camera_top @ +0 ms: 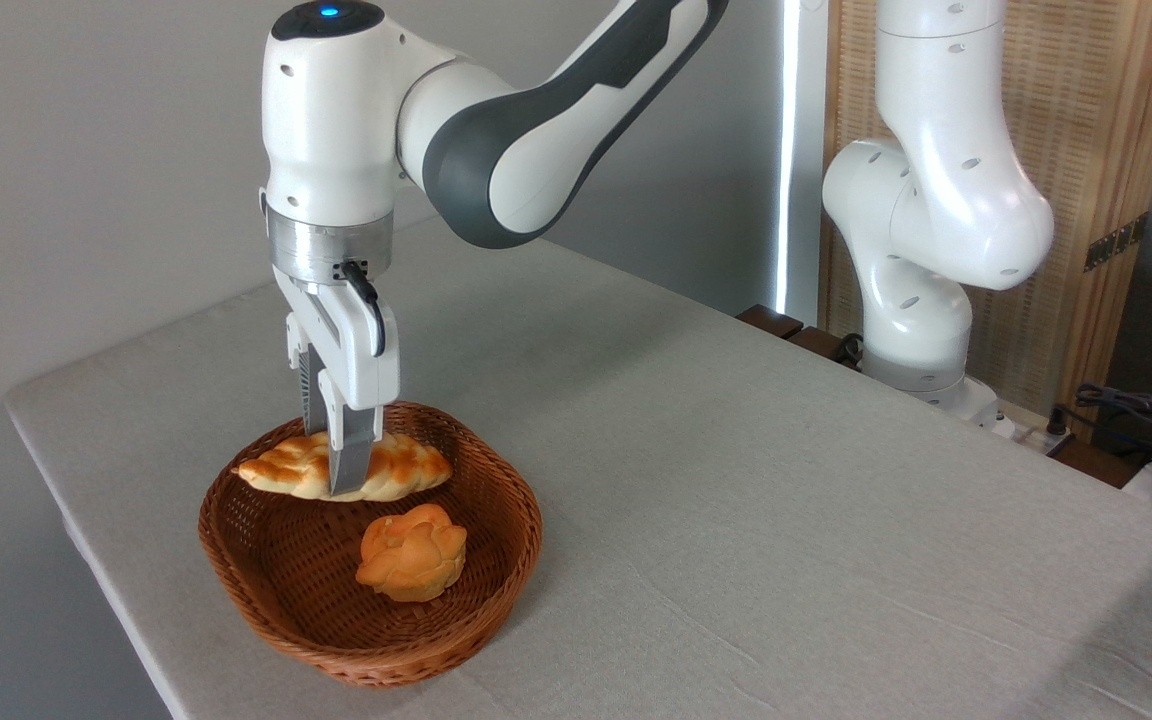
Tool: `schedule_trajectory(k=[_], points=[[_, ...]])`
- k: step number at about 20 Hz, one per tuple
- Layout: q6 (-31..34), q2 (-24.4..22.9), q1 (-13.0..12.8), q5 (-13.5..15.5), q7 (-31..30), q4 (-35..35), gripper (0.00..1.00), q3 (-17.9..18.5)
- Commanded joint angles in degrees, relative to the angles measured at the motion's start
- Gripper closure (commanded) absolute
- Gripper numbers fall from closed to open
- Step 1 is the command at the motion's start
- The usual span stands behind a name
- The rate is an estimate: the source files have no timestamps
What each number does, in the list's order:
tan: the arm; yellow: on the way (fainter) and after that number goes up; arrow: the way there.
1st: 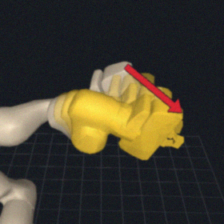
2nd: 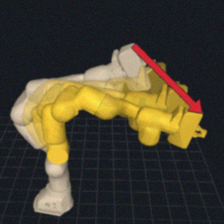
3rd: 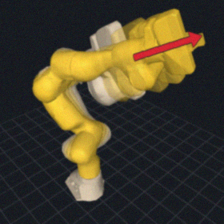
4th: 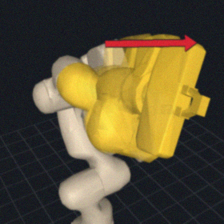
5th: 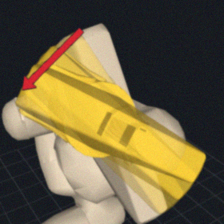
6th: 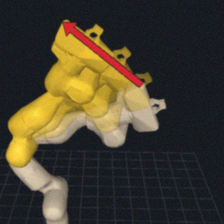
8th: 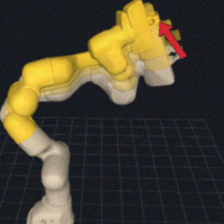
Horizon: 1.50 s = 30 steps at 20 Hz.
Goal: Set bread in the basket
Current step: 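Lower the roll into the basket beside the bun and open the gripper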
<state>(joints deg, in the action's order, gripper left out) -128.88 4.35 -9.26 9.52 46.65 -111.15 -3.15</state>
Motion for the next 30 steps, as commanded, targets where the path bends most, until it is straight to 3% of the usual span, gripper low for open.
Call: schedule_trajectory(k=[1,10,13,15,19,21,24,26,30], points=[[-0.5,0.4,0.0,1.1,-0.2,0.8,0.00,0.0],[-0.1,0.0,0.2,1.1,-0.2,0.9,0.00,0.0],[1.3,-2.1,0.4,1.1,-0.6,1.0,0.00,0.3],[6.9,-4.9,0.8,0.9,-0.5,2.2,0.00,1.0],[27.8,-5.9,1.6,0.3,-0.6,12.0,0.00,2.6],[33.6,-5.9,2.1,-2.5,-1.2,15.0,0.00,3.1],[36.4,-6.0,2.5,-7.2,-1.7,16.6,0.00,3.1],[37.9,-6.0,4.5,-8.0,-1.6,17.7,0.00,2.8],[38.8,-6.0,5.9,-8.1,-1.6,18.7,0.00,2.8]])
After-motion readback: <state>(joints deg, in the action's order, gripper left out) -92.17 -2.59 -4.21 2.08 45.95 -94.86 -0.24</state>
